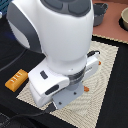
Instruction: Interact with the objects in diverse but meaningful ways.
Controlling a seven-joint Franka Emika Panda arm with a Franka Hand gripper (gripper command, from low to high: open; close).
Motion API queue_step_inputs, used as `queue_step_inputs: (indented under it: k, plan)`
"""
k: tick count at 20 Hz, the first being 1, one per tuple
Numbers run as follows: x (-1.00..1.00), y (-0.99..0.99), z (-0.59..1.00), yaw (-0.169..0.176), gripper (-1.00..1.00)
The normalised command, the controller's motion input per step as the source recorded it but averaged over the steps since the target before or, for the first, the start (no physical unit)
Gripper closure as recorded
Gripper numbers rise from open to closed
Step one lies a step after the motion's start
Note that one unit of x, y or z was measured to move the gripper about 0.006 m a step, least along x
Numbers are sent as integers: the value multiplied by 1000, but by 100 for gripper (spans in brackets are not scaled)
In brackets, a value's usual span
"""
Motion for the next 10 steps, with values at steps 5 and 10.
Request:
queue_step_inputs:
  k: [5,10]
  plan:
    - [-715,40,-29,-12,-100]
    - [-829,0,-25,-15,-100]
